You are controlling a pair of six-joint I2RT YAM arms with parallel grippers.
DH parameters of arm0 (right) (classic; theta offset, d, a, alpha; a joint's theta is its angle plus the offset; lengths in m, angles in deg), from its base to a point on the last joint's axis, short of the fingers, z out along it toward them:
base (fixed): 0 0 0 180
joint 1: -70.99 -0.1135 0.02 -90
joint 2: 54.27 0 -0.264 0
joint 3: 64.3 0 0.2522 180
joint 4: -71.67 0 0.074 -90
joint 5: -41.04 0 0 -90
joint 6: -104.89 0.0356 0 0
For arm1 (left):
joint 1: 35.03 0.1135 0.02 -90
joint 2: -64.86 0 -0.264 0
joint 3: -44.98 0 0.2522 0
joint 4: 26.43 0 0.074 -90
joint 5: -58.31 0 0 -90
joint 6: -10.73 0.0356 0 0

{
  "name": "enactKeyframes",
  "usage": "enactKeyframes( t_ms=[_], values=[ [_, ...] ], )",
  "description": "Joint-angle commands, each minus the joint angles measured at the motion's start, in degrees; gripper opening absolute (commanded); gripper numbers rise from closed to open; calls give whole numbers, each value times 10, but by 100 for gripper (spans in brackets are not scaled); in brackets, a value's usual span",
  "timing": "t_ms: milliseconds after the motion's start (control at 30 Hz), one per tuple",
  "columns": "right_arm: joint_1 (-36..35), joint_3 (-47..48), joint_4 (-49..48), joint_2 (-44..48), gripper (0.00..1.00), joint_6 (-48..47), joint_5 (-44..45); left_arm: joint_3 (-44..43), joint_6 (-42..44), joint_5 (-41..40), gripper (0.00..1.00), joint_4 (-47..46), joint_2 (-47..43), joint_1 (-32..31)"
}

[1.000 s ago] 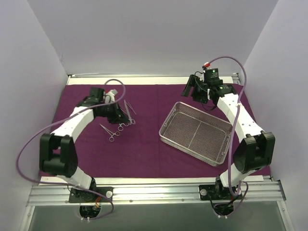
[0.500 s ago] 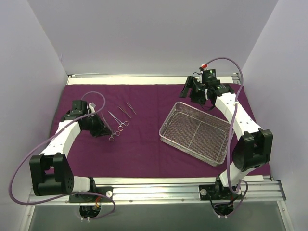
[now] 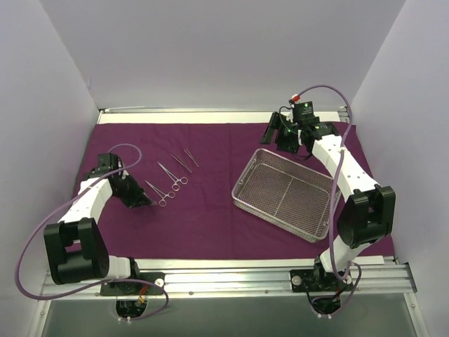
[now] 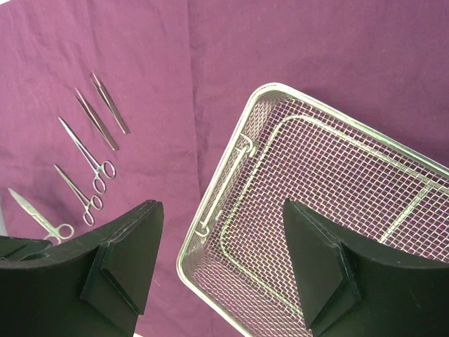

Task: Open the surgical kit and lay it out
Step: Place the medical item in the surgical kit.

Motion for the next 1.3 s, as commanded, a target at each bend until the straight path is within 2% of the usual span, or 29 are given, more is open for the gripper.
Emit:
enactKeyframes(
  t_ms=[0, 100, 400, 867, 967, 1000, 1267],
  values=[
    [-3, -2, 6, -4, 69, -6, -9, 8, -14, 6, 2, -29, 18, 11],
    [-3, 2, 9, -7, 69, -7, -10, 15, -10, 34, 2, -57, 35, 17],
    [-2, 8, 11, -19, 69, -8, -13, 14, -10, 46, 2, -91, 70, 19],
    [0, 24, 13, -44, 69, -7, -22, -3, -5, 18, 7, -9, 81, 36],
    [0, 29, 12, -49, 69, -6, -25, -2, -4, 18, 13, -4, 86, 37],
    [0, 29, 13, -50, 69, -6, -25, -1, -4, 18, 19, -3, 90, 38],
    [1, 33, 12, -53, 69, -7, -25, -10, -2, -13, 36, 11, 99, 44]
  ],
)
